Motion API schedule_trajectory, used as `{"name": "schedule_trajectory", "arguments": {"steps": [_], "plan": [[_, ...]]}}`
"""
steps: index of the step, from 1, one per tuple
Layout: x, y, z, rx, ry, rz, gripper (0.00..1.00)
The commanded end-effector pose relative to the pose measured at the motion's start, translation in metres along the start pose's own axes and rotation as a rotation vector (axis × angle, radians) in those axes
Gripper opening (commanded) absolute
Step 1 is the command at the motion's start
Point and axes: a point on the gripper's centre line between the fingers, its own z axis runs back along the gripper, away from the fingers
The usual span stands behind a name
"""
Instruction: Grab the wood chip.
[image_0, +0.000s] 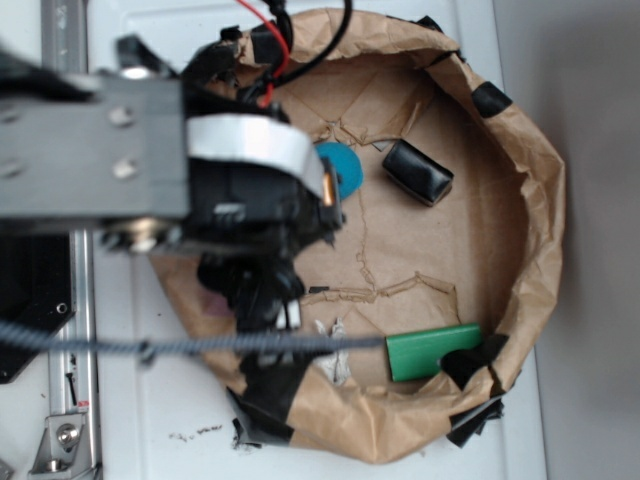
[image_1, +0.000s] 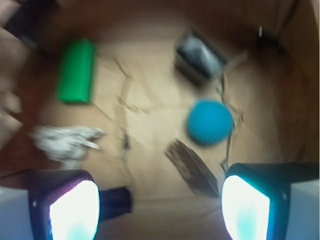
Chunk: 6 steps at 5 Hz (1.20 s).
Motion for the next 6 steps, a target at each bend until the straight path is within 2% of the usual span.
{"name": "schedule_trajectory", "arguments": {"steps": [1,2,3,5,6], "plan": [[0.003,0.004,0.005,-0.004,-0.03,0.01,1.0],[0.003,0.004,0.005,-0.004,-0.03,0.01,1.0],[0.002,0.029,-0.026,0.1,-0.008,0.234,1.0],[-0.002,0.032,-0.066,0.138,-0.036,0.109,1.0],[-0.014,0.031,-0.072,0.137,-0.002,0.085,1.0]]}}
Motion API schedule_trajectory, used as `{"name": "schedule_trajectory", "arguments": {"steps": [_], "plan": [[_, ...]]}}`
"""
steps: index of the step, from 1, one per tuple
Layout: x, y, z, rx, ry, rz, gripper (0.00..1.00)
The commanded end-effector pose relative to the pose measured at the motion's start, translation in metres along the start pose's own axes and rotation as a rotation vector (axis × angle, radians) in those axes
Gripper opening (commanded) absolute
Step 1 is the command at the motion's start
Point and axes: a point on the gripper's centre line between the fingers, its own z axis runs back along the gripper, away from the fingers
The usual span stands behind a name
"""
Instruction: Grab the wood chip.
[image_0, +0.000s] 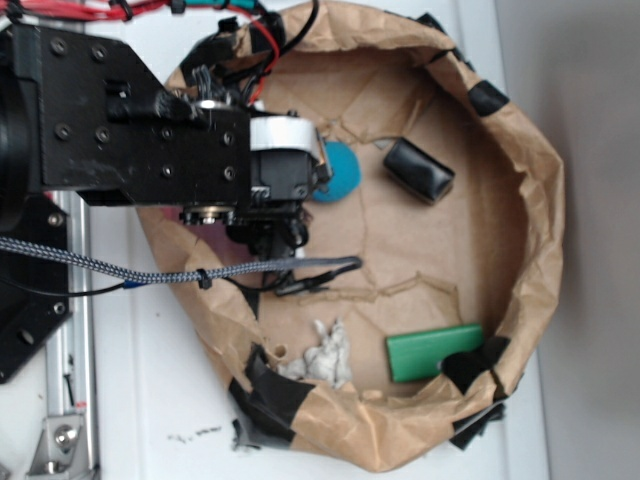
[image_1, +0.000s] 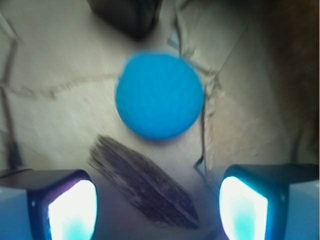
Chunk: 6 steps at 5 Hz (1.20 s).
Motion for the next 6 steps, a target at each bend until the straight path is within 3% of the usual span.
{"name": "schedule_trajectory", "arguments": {"steps": [1,2,3,5,6], "plan": [[-0.017,-0.01,-0.007,-0.041,-0.01,-0.118,1.0],[-0.011,-0.011,-0.027,-0.017,-0.045,-0.178,1.0],[-0.005,-0.011,-0.035,-0.023,-0.034,-0.187,1.0],[0.005,-0.007,-0.034,-0.015,-0.066,-0.216,1.0],[0.006,-0.01,-0.032,-0.042,-0.102,-0.24,0.0]]}}
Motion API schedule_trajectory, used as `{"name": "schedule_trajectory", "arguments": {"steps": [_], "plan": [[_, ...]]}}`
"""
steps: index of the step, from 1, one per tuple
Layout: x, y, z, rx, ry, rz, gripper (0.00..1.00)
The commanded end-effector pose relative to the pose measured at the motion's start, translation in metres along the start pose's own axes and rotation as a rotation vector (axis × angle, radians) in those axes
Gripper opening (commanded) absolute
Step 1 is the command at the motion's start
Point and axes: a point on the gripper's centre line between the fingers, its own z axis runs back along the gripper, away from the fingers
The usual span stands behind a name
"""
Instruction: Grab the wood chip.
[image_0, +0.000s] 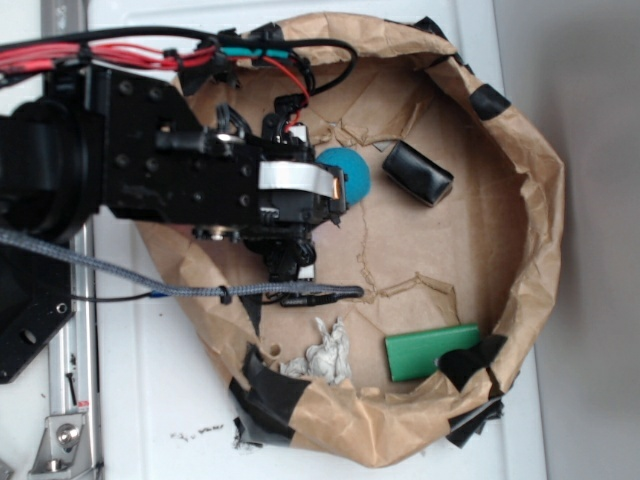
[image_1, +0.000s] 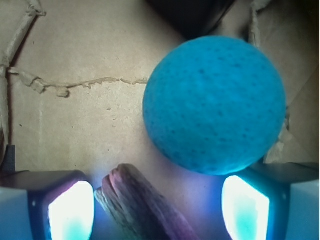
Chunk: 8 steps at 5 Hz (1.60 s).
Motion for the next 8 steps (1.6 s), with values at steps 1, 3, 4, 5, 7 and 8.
{"name": "schedule_trajectory", "arguments": {"steps": [1,3,4,5,7,8], "plan": [[-0.002,0.0,-0.003,-0.055,-0.015,-0.039,0.0],[0.0,0.001,-0.002,-0.081,-0.004,-0.026,0.0],[0.004,-0.005,0.014,-0.021,-0.081,0.012,0.0],[0.023,-0.004,0.061,0.027,-0.192,0.07,0.0],[0.063,0.002,0.134,-0.013,-0.179,0.232,0.0],[0.063,0.0,0.131,-0.035,-0.137,0.296,0.0]]}}
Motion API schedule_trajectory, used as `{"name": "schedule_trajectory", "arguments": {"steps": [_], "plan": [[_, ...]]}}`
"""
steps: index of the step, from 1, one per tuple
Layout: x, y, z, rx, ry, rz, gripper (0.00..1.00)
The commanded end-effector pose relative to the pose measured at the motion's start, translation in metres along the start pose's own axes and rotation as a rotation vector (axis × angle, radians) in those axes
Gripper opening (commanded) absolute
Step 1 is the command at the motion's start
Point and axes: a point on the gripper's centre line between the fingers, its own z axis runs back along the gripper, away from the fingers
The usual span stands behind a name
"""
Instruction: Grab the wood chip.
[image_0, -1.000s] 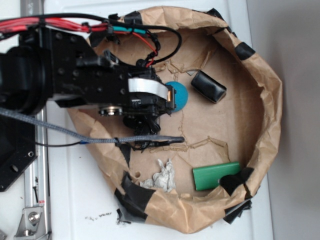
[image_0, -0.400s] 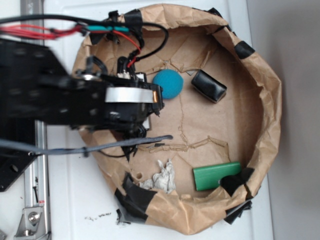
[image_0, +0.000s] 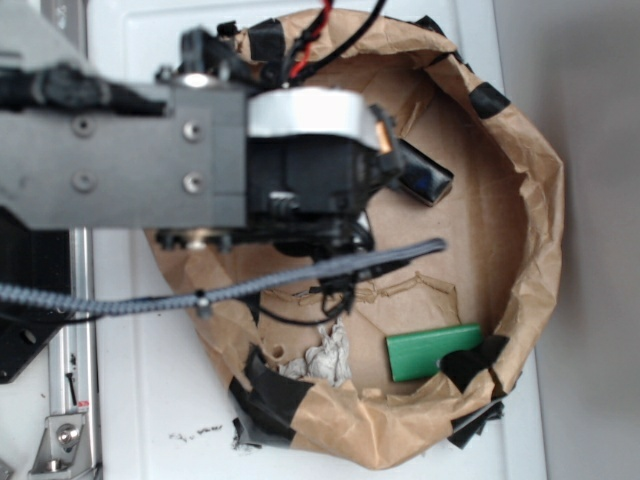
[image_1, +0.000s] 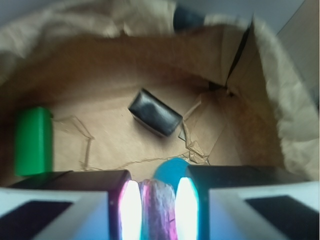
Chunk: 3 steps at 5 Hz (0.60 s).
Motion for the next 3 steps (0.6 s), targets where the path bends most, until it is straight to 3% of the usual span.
{"name": "schedule_trajectory", "arguments": {"steps": [1,2,3], "plan": [[0.0027,-0.0119,0.0101,0.087,-0.049,0.203,0.0],[0.0044,-0.0209,0.0122,0.153,-0.148,0.295,0.0],[0.0059,-0.018,0.0075,0.153,-0.14,0.321,0.0]]}}
